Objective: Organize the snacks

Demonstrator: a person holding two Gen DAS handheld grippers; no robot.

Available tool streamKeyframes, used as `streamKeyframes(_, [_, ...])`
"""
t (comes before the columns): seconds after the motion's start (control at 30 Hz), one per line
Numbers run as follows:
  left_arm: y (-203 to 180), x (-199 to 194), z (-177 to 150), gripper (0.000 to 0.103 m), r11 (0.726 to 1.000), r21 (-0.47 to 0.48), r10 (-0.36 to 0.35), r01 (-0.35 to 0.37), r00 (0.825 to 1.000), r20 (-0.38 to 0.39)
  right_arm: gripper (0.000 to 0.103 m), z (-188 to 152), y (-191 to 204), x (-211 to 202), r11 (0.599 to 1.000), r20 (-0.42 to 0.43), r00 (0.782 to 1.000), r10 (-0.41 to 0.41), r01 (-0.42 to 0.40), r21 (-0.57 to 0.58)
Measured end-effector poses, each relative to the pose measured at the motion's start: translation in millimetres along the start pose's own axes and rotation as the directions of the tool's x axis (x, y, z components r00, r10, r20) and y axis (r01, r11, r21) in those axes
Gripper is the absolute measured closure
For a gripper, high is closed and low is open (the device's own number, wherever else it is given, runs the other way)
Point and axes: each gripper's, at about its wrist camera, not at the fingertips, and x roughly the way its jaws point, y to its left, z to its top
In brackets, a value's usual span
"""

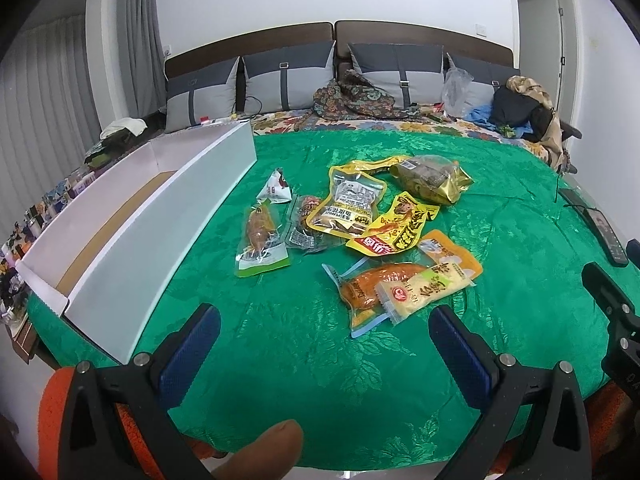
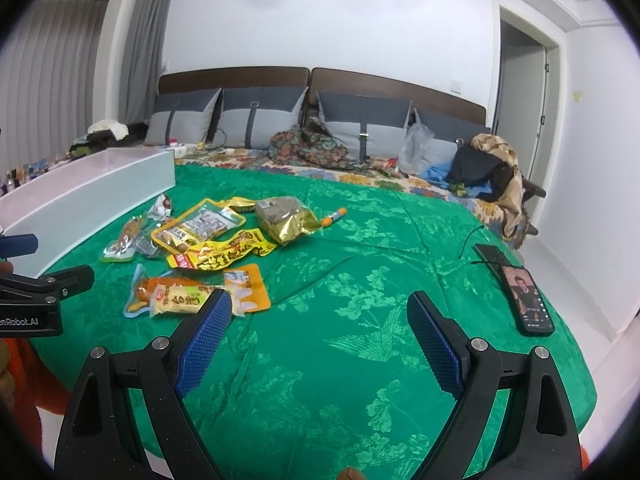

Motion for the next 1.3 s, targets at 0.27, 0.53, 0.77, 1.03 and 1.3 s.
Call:
streamKeyframes(0.27, [3.0,0.5,-1.0,0.0,1.0,-0.004,0.004,-0.004,1.0,0.001,0.011,-1.1,0.6,-0.1,1.0,0.007,1.0,-0.001,0.001,-0.007])
streamKeyframes(0.53, [7.6,3.3,-2.4,0.0,1.0,-0.01,0.013,-0.013,1.0,-0.001,0.011,-2.7,1.0,-1.3,1.0,0.005,1.0,0.0,0.0,-0.01])
streamKeyframes(0.77, [7.9,7.3,-4.2,0.0,1.0,-0.006,0.02,-0.02,1.0,-0.007,0.011,-3.8,2.2,-0.8,1.0,0.003,1.0,0.002,-0.001,-0.011])
streamKeyframes(1.03, [6.4,10.8,-6.1,0.0,1.0,0.004,0.029,-0.029,1.0,-0.012,0.011,-4.9,2.3,-1.0,1.0,0.0,1.0,0.004,-0.004,-0.013])
streamKeyframes(1.3, [7.2,12.7,-8.4,0.0,0.999,0.009,0.033,-0.032,0.999,-0.017,0.011,-4.1,2.5,-0.5,1.0,-0.002,1.0,0.004,-0.004,-0.014])
